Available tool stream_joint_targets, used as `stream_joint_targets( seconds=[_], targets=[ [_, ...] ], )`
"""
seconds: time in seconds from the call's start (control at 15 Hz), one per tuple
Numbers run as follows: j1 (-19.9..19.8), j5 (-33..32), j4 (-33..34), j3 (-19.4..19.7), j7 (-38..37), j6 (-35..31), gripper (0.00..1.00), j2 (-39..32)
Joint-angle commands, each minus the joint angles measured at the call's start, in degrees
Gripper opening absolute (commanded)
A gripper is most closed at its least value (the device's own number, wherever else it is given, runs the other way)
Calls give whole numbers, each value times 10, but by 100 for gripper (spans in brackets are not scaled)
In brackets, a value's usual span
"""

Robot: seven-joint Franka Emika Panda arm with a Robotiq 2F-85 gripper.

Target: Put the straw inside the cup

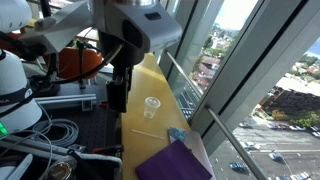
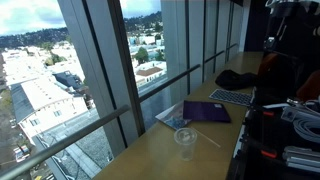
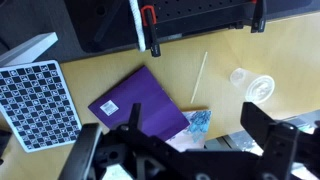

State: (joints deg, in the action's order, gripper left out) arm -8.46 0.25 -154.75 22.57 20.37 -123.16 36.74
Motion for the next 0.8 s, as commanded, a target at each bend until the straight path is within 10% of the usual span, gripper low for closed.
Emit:
stream_joint_targets(
  seconds=[0.0,0.73],
  targets=[
    [-10,8,1,-10,6,1,100,-2],
    [134,240,22,-100,-92,-244,100,-216]
  ],
)
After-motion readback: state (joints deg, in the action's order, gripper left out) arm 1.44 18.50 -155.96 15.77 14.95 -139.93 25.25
